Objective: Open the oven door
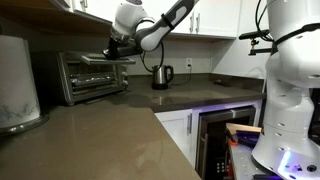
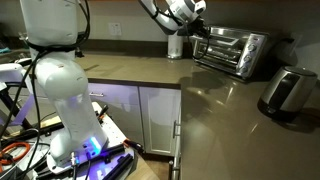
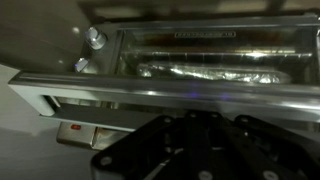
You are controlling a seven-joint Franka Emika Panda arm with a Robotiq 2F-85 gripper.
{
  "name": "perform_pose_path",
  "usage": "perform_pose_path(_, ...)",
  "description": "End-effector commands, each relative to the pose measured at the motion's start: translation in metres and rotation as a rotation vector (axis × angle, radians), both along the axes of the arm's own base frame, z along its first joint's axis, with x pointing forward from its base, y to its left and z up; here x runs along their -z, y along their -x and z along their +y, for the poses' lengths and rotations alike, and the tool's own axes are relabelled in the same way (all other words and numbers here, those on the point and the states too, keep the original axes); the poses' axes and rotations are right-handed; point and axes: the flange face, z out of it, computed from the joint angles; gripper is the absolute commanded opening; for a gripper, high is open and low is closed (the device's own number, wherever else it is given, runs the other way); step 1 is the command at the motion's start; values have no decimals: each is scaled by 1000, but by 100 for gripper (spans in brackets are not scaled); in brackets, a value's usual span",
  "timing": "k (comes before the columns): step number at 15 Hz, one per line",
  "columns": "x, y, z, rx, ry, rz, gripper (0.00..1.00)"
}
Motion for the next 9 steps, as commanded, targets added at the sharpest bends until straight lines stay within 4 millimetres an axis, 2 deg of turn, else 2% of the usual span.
perform_pose_path(1,-15,6,7,30,33,122,0)
perform_pose_path(6,-45,16,14,96,88,221,0)
perform_pose_path(9,-51,19,19,105,98,233,0)
